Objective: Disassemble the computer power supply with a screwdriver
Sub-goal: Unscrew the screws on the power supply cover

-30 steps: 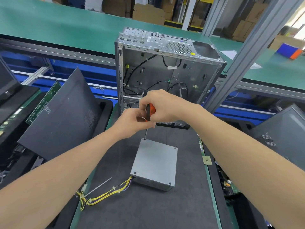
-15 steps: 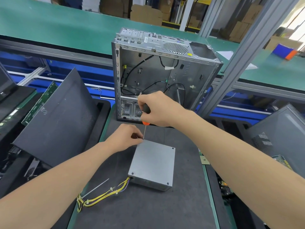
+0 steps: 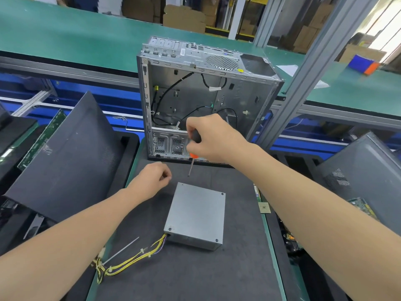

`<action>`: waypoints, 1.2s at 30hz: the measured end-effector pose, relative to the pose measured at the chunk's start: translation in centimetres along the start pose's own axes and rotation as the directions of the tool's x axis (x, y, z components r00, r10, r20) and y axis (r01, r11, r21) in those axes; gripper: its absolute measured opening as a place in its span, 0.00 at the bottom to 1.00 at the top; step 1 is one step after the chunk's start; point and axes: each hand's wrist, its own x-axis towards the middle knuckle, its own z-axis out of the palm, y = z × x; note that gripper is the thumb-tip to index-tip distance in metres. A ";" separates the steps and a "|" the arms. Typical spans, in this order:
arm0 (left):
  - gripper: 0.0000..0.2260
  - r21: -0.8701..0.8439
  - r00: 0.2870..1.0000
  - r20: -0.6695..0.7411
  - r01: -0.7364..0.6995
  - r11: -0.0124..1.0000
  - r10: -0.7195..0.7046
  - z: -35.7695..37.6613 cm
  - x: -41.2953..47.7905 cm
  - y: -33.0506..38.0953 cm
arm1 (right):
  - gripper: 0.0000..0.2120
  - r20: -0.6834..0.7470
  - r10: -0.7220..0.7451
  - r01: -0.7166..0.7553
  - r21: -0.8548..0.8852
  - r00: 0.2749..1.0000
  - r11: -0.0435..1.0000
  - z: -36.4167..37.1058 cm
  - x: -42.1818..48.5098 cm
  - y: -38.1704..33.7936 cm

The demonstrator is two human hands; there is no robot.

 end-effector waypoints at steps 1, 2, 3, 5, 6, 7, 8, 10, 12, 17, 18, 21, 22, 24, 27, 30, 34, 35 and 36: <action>0.02 0.020 0.999 0.000 0.033 0.999 -0.033 0.3 0.0 -0.5 | 0.05 0.003 0.011 -0.011 0.003 1.000 1.000 0.0 -0.2 0.1; 0.02 0.038 0.998 -0.001 0.060 0.997 -0.060 0.5 0.1 -1.0 | 0.05 0.006 0.022 -0.022 0.006 1.000 1.000 0.0 -0.4 0.3; 0.01 0.046 0.997 -0.008 0.082 0.996 -0.082 0.8 0.3 -1.2 | 0.05 0.005 0.031 -0.031 0.006 1.000 1.000 0.0 -0.6 0.5; 0.01 0.038 0.993 -0.029 0.111 0.993 -0.110 1.3 0.6 -1.7 | 0.05 0.001 0.043 -0.043 0.002 0.999 0.999 0.2 -1.0 0.9; 0.01 0.030 0.992 -0.036 0.124 0.992 -0.123 1.6 0.8 -1.8 | 0.05 0.001 0.050 -0.050 0.000 0.999 0.999 0.2 -1.2 1.2; 0.01 0.021 0.990 -0.038 0.138 0.990 -0.137 1.9 0.9 -2.0 | 0.05 0.003 0.059 -0.059 -0.001 0.998 0.998 0.3 -1.4 1.5; 0.01 0.010 0.987 -0.039 0.155 0.988 -0.154 2.2 1.0 -2.2 | 0.05 0.004 0.069 -0.069 -0.002 0.998 0.998 0.3 -1.6 1.7; 0.01 -0.029 0.980 -0.044 0.193 0.981 -0.195 2.7 1.2 -2.7 | 0.05 -0.001 0.090 -0.090 -0.007 0.996 0.996 0.4 -2.1 2.2; 0.02 -0.074 0.973 -0.052 0.222 0.972 -0.226 3.1 1.3 -3.2 | 0.06 -0.009 0.104 -0.104 -0.009 0.995 0.995 0.5 -2.5 2.5; 0.07 -0.148 0.966 -0.034 0.250 0.957 -0.257 3.2 1.5 -3.8 | 0.06 -0.043 0.133 -0.134 -0.023 0.990 0.991 0.3 -3.9 2.9; 0.07 -0.167 0.965 -0.037 0.249 0.954 -0.258 3.0 1.5 -3.7 | 0.05 -0.057 0.137 -0.139 -0.029 0.989 0.990 0.2 -4.2 2.9; 0.09 -0.191 0.969 -0.123 0.190 0.963 -0.215 2.2 2.0 -1.9 | 0.05 -0.086 0.159 -0.163 -0.042 0.984 0.986 -0.2 -5.2 3.1; 0.12 -0.204 0.973 -0.164 0.128 0.971 -0.162 2.0 2.2 -0.7 | 0.05 -0.092 0.172 -0.177 -0.048 0.981 0.983 -0.4 -5.6 3.2; 0.16 -0.282 0.981 -0.191 -0.035 0.959 -0.021 1.5 2.7 2.5 | 0.06 -0.104 0.206 -0.212 -0.050 0.973 0.976 -0.5 -6.4 3.5; 0.22 -0.420 0.981 -0.037 -0.189 0.888 0.192 1.6 3.0 7.8 | 0.06 -0.113 0.242 -0.249 -0.056 0.964 0.967 -0.6 -7.5 4.1; 0.27 -0.417 0.940 0.167 -0.205 0.885 0.297 2.9 2.7 11.2 | 0.06 -0.123 0.266 -0.273 -0.048 0.956 0.961 -0.5 -8.3 4.8; 0.28 -0.410 0.948 0.218 -0.126 0.903 0.231 5.0 1.9 12.1 | 0.06 -0.151 0.276 -0.282 -0.019 0.949 0.959 -0.4 -8.9 5.6; 0.27 -0.399 0.957 0.192 -0.124 0.909 0.215 5.3 1.7 12.0 | 0.06 -0.155 0.275 -0.280 -0.011 0.949 0.960 -0.4 -9.0 5.8; 0.26 -0.383 0.964 0.161 -0.139 0.913 0.214 5.6 1.6 11.9 | 0.06 -0.156 0.275 -0.279 -0.003 0.949 0.960 -0.3 -9.0 6.0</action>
